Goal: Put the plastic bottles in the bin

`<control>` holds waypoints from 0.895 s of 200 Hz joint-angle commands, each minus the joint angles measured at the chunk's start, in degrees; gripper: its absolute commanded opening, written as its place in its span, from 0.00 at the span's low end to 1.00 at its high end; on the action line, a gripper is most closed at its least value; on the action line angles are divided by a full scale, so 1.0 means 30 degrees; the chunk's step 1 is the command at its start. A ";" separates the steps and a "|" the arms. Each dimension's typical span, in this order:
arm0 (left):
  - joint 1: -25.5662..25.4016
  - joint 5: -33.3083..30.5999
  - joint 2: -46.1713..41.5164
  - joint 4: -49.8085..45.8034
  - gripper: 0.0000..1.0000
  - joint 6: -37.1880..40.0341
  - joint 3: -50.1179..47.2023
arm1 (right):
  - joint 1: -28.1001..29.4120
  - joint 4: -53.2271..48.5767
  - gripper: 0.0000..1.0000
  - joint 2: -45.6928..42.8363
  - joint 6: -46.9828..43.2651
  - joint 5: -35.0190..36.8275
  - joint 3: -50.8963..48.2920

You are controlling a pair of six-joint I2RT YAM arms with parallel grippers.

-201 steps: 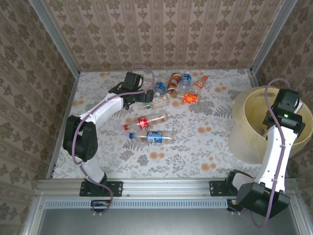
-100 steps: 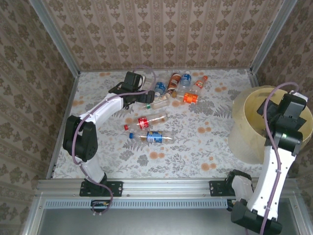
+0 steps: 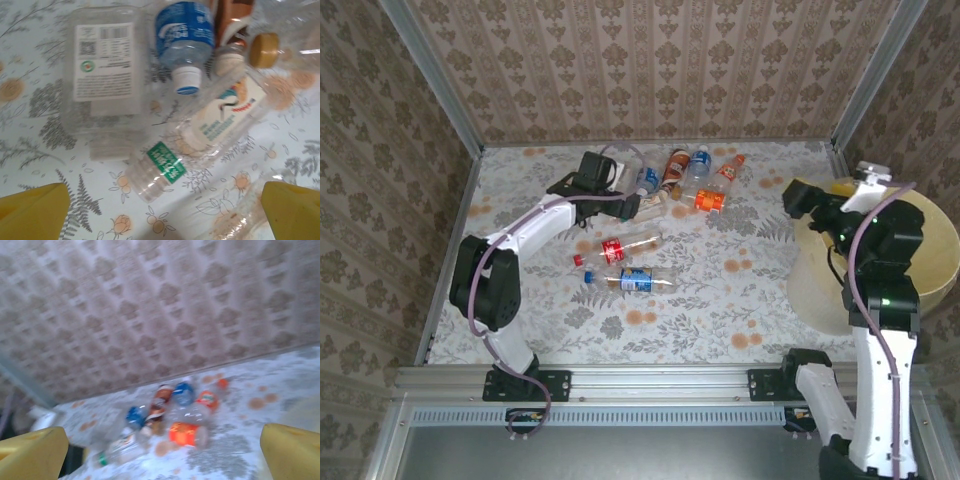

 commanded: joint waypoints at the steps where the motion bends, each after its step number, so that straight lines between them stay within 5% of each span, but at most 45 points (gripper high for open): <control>1: -0.0603 0.0470 0.1002 -0.0089 1.00 0.3058 0.0895 | 0.2256 0.2397 1.00 0.0581 0.0391 -0.0370 -0.0477; 72: -0.0793 0.0435 0.5137 -0.1184 0.85 0.6461 0.4300 | 0.8045 0.2304 1.00 0.3089 -0.1367 0.3838 -0.0742; 179: -0.0182 0.2303 0.8361 -0.1859 0.73 0.7409 0.6736 | 0.9038 0.2132 1.00 0.3928 -0.1763 0.5185 -0.0711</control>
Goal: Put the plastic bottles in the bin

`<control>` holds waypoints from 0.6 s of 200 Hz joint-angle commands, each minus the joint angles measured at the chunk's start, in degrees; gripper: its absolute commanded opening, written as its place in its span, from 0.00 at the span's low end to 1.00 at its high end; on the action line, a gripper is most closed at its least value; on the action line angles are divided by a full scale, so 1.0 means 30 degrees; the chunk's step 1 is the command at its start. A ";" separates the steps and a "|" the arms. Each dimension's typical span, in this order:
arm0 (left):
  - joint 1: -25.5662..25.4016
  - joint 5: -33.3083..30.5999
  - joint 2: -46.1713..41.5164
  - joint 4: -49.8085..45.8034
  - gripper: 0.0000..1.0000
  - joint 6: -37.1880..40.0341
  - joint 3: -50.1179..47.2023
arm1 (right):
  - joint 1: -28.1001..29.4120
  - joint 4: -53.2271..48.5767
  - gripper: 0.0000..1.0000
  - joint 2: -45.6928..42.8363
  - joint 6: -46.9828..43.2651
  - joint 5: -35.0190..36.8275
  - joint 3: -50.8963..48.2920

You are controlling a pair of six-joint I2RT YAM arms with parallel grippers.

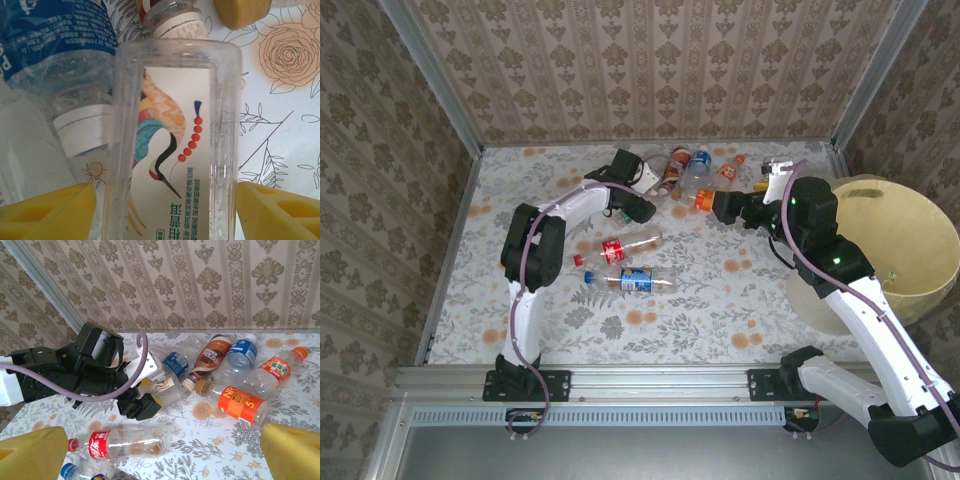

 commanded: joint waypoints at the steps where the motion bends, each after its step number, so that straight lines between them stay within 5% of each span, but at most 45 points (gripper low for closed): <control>1: 0.0150 0.0535 0.0304 -0.0411 0.73 0.0356 0.0195 | 0.0112 0.0290 1.00 -0.0103 -0.0404 0.0821 0.0054; 52: 0.0315 -0.0348 0.0549 -0.0041 0.70 -0.0005 -0.0350 | 0.0139 0.0263 1.00 -0.0018 -0.0445 0.0899 0.0024; 120: -0.0021 -0.1402 -0.0832 0.0418 0.51 -0.1134 -0.0467 | 0.0199 0.0466 1.00 -0.0082 -0.0241 0.1236 -0.0254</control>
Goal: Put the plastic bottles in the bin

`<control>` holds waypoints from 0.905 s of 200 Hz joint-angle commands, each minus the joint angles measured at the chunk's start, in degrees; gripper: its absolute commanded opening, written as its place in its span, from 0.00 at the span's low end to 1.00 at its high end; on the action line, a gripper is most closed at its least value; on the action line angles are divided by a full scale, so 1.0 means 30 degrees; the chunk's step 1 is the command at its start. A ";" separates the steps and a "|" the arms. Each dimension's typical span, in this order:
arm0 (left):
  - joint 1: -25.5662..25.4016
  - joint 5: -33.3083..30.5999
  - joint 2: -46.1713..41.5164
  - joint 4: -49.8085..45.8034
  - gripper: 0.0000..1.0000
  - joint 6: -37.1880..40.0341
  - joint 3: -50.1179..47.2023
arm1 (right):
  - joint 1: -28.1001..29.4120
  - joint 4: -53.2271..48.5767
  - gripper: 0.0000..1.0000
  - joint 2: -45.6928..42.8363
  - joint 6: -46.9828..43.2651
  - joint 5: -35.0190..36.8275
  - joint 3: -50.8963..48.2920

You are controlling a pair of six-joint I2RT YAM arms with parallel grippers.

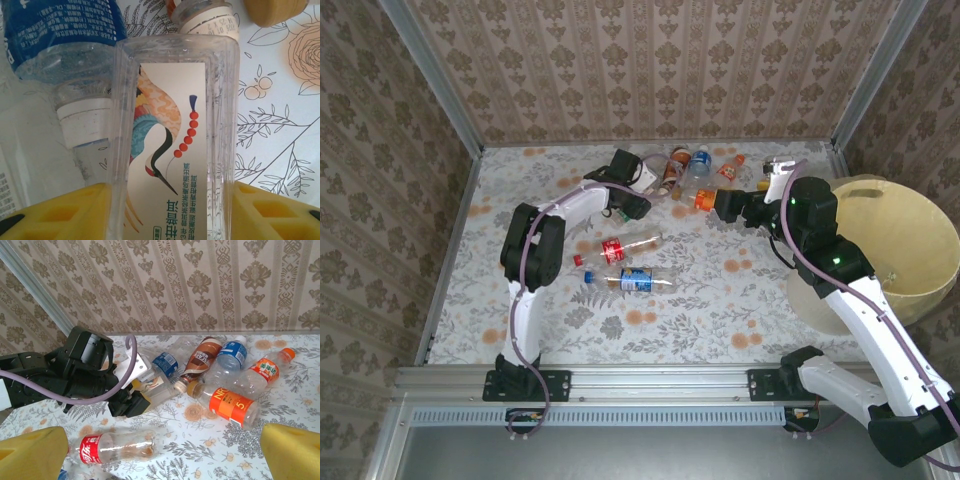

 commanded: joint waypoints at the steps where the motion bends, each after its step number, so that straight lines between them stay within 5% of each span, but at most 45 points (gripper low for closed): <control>1: -0.0153 -0.0375 -0.0908 0.0023 0.51 -0.0682 -0.0282 | 0.0147 0.0481 1.00 -0.0079 -0.0145 0.0535 -0.0247; 132: -0.0247 0.4601 -0.8515 0.3799 0.42 -0.5110 -0.4521 | 0.0179 0.2811 1.00 0.1797 0.3538 -0.0981 -0.0068; 181: -0.1264 0.5582 -1.1825 0.5573 0.42 -0.5304 -0.6292 | 0.0344 0.4009 1.00 0.4017 0.6405 -0.4186 0.1264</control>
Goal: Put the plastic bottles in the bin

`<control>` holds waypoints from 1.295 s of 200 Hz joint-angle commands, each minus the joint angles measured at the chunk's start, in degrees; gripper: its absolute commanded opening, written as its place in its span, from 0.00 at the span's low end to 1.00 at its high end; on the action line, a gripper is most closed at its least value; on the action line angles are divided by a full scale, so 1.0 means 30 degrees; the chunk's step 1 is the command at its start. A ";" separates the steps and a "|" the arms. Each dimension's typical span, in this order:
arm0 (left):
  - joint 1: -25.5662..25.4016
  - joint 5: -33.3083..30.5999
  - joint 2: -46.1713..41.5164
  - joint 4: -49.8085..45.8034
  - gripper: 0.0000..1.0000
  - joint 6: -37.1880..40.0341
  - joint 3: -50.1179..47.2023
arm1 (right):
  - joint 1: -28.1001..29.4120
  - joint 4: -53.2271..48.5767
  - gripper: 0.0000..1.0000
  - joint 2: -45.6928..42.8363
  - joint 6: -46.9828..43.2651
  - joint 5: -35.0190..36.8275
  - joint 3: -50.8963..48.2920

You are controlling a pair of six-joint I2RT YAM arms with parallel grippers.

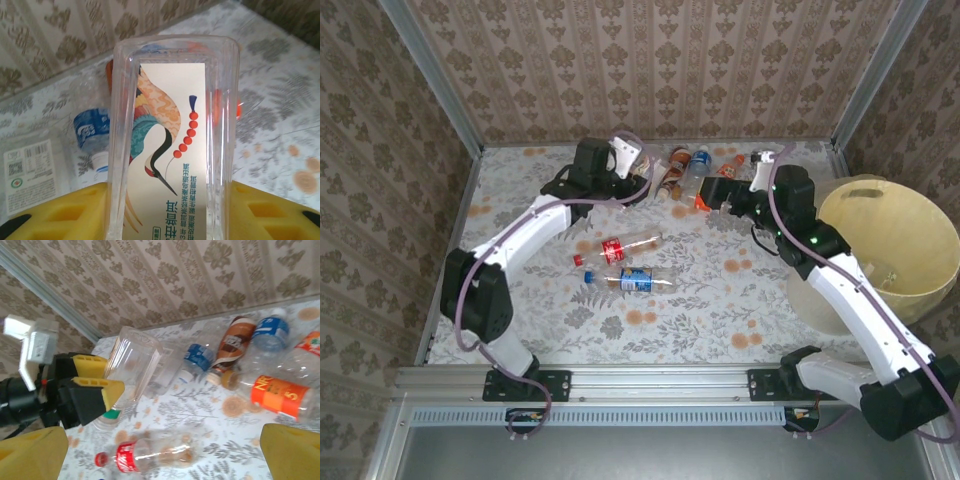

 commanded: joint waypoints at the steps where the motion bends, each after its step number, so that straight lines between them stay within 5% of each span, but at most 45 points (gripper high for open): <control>1: -0.0803 0.1096 -0.1483 0.1435 0.42 -0.0378 -0.0369 | 0.0268 0.1632 1.00 0.0896 0.2183 -0.2284 0.1026; 50: -0.2683 -0.0645 -0.2685 0.1485 0.41 0.0788 -0.0281 | 0.0765 0.4215 1.00 0.3291 0.4932 -0.4645 0.2161; 134: -0.3979 -0.0756 -0.2892 0.2872 0.41 0.0883 -0.0311 | 0.0975 0.4356 0.99 0.4590 0.6172 -0.2423 0.2599; 190: -0.4121 -0.0591 -0.2734 0.2716 0.41 0.1102 -0.0164 | 0.0976 0.4780 0.69 0.4928 0.5880 -0.2951 0.2644; 259: -0.4172 0.0136 -0.2549 0.2044 0.47 0.1293 0.0410 | 0.0946 0.4312 0.52 0.4301 0.4677 -0.2606 0.2478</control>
